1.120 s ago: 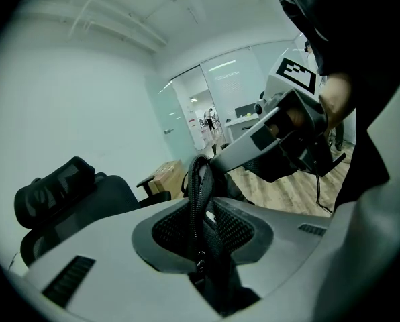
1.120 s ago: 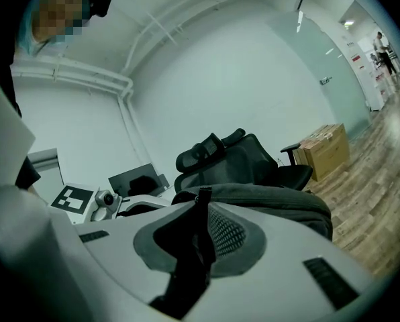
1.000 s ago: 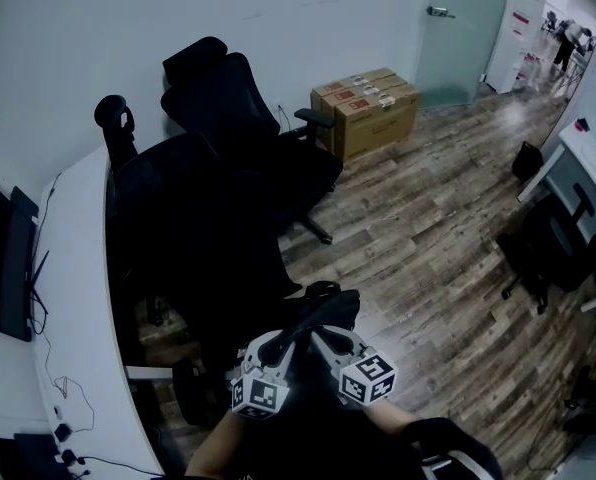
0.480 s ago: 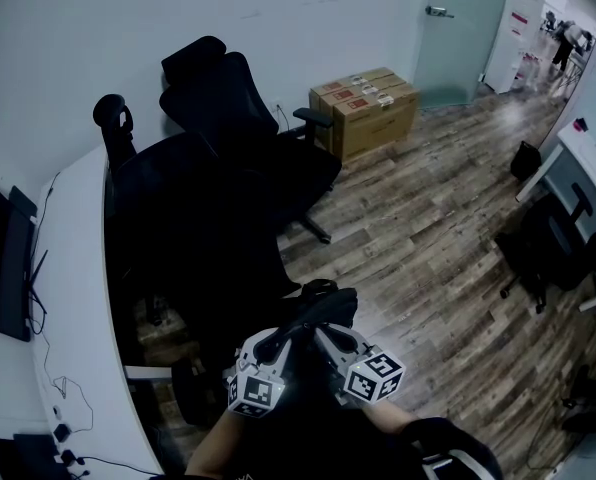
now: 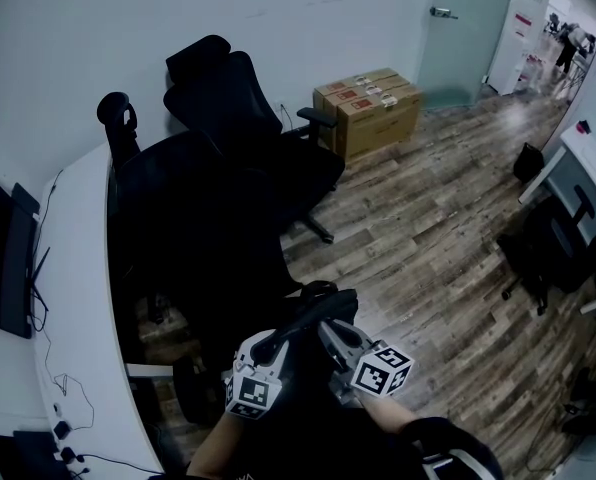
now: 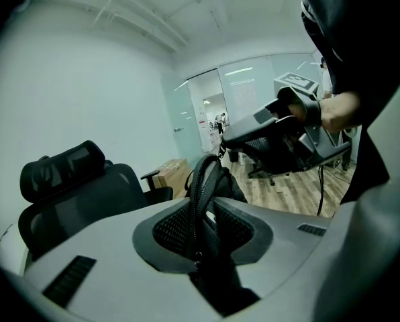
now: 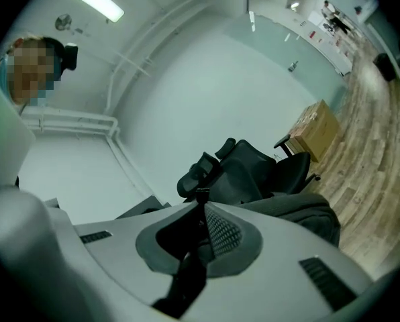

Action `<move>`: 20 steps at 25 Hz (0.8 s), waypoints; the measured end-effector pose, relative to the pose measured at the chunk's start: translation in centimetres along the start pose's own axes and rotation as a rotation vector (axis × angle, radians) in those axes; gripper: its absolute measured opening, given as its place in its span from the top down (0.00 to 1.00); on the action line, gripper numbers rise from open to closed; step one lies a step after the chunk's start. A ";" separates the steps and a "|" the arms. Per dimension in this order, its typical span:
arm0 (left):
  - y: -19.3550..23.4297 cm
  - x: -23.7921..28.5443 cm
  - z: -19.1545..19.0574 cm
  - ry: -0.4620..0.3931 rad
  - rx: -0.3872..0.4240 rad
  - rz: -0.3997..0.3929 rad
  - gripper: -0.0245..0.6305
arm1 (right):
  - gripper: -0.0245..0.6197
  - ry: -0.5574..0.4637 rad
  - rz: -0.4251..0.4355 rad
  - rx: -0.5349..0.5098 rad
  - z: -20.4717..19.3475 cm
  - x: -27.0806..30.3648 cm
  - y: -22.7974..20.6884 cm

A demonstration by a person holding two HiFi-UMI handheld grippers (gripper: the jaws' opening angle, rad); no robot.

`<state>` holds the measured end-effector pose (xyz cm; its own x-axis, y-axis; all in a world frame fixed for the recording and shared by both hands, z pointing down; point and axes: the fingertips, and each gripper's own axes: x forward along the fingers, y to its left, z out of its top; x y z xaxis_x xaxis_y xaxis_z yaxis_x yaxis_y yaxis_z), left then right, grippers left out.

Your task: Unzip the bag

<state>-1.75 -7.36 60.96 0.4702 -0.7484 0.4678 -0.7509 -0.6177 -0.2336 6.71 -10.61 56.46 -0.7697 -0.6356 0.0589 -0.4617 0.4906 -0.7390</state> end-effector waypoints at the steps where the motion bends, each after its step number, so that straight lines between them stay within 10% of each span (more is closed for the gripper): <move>1: -0.1 -0.1 -0.1 0.002 -0.003 -0.001 0.80 | 0.88 0.003 -0.009 -0.010 0.0 0.1 -0.2; 20: 2.0 -2.5 -2.6 0.019 -0.065 0.070 0.80 | 0.88 -0.006 -0.099 -0.013 0.5 1.1 -3.9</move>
<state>-5.57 -6.10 61.53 0.4074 -0.7841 0.4683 -0.8103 -0.5468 -0.2107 7.88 -13.59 59.07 -0.7175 -0.6850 0.1267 -0.5407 0.4330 -0.7212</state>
